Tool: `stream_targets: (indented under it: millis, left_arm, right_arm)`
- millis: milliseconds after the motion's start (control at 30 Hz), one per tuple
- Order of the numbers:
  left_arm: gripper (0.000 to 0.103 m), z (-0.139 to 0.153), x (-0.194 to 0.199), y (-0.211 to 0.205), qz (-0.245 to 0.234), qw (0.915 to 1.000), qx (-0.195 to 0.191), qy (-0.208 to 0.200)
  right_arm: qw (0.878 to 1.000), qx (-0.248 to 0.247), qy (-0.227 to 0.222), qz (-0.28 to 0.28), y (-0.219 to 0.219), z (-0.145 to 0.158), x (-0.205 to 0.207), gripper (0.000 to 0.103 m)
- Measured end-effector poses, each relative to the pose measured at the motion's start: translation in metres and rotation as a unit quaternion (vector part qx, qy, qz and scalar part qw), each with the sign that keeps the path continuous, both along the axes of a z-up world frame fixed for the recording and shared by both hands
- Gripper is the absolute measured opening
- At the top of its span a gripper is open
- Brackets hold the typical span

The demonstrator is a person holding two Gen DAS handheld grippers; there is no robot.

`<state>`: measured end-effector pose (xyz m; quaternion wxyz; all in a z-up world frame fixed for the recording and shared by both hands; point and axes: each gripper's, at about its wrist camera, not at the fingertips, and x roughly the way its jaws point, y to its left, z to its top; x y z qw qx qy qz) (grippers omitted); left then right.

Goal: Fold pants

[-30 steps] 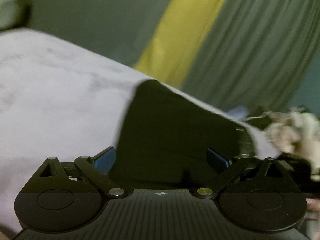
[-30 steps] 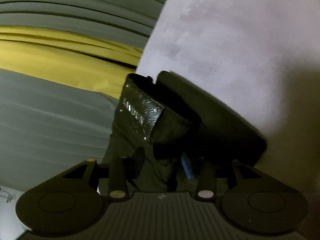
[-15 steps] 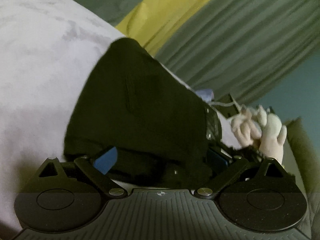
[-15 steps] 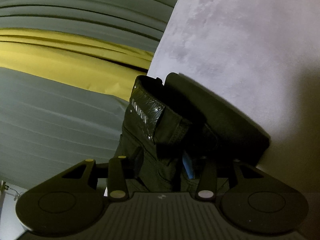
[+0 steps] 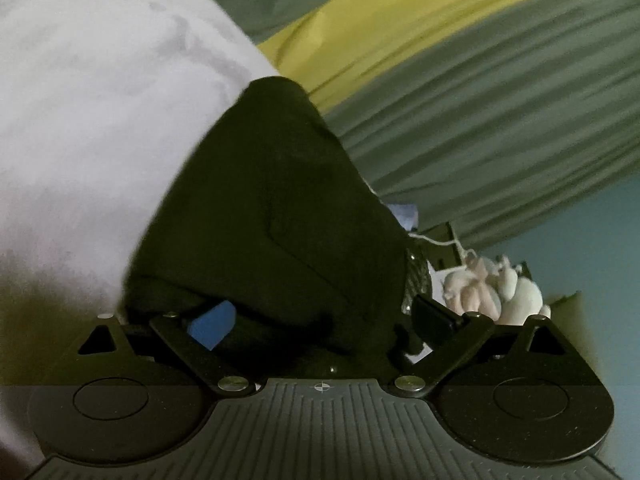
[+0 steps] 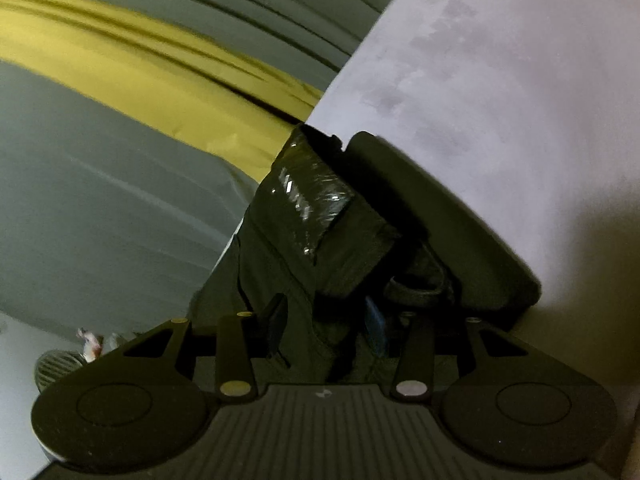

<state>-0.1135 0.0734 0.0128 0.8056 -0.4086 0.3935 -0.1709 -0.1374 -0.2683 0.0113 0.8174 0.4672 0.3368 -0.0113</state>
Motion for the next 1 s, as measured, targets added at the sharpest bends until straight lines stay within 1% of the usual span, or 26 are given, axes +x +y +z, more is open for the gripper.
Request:
stream_targets:
  millis: [67, 167, 200, 267, 333, 433, 467, 567, 600, 633, 700, 767, 833, 900, 933, 1000]
  left_arm:
    - [0.098, -0.001, 0.002, 0.001, 0.007, 1.0, -0.006, -0.001]
    - [0.098, -0.003, 0.004, 0.002, 0.015, 0.9998, -0.011, 0.0]
    - [0.098, -0.005, 0.005, 0.002, 0.017, 0.9997, -0.017, 0.004]
    - [0.098, -0.006, 0.005, 0.006, 0.018, 0.9994, -0.028, 0.008]
    - [0.098, -0.006, 0.005, 0.009, 0.019, 0.9992, -0.035, 0.008]
    - [0.098, -0.008, 0.004, 0.012, 0.025, 0.9981, -0.054, 0.012]
    - [0.098, -0.009, 0.004, 0.013, 0.027, 0.9978, -0.06, 0.013]
    - [0.097, -0.009, 0.003, 0.013, 0.025, 0.9978, -0.061, 0.012]
    - [0.097, -0.008, 0.002, 0.013, 0.023, 0.998, -0.058, 0.01]
    - [0.097, -0.007, 0.002, 0.011, 0.018, 0.9982, -0.057, 0.009]
    - [0.097, -0.009, 0.005, 0.007, 0.003, 0.9979, -0.063, 0.013]
    - [0.097, -0.012, 0.008, 0.001, -0.006, 0.998, -0.06, 0.019]
    - [0.097, -0.015, 0.01, -0.003, 0.0, 0.9986, -0.049, 0.021]
    - [0.097, -0.019, 0.01, -0.002, 0.017, 0.9977, -0.062, 0.022]
    - [0.097, -0.02, 0.01, -0.001, 0.023, 0.9971, -0.069, 0.023]
    - [0.096, -0.021, 0.01, 0.001, 0.029, 0.9966, -0.074, 0.021]
  right_arm:
    - [1.0, 0.015, 0.001, -0.002, -0.002, 0.0, -0.001, 0.044]
    - [0.996, 0.085, 0.001, 0.006, -0.004, -0.007, -0.001, 0.044]
    - [0.996, 0.085, 0.01, 0.006, -0.003, -0.009, 0.0, 0.044]
    - [0.998, 0.047, 0.031, 0.014, 0.006, -0.009, 0.002, 0.041]
    - [0.998, 0.041, 0.044, 0.021, 0.013, -0.009, 0.005, 0.041]
    - [0.998, 0.021, 0.051, 0.023, 0.022, -0.01, 0.011, 0.041]
    - [0.998, 0.021, 0.05, 0.023, 0.025, -0.013, 0.013, 0.041]
    - [0.998, 0.045, 0.034, 0.008, 0.027, -0.023, 0.013, 0.045]
    - [0.998, 0.055, 0.022, 0.001, 0.027, -0.024, 0.01, 0.043]
    - [0.998, 0.056, 0.012, -0.001, 0.027, -0.023, 0.007, 0.036]
    - [0.998, 0.06, 0.001, -0.002, 0.025, -0.025, 0.007, 0.028]
    - [0.996, 0.09, -0.001, -0.011, 0.019, -0.03, 0.006, 0.027]
    - [0.993, 0.114, -0.002, -0.021, 0.015, -0.037, 0.006, 0.027]
    - [0.993, 0.115, -0.005, -0.021, 0.014, -0.039, 0.008, 0.028]
    - [0.993, 0.119, -0.007, -0.02, 0.014, -0.041, 0.009, 0.031]
    - [0.991, 0.133, -0.006, -0.021, 0.012, -0.043, 0.01, 0.032]
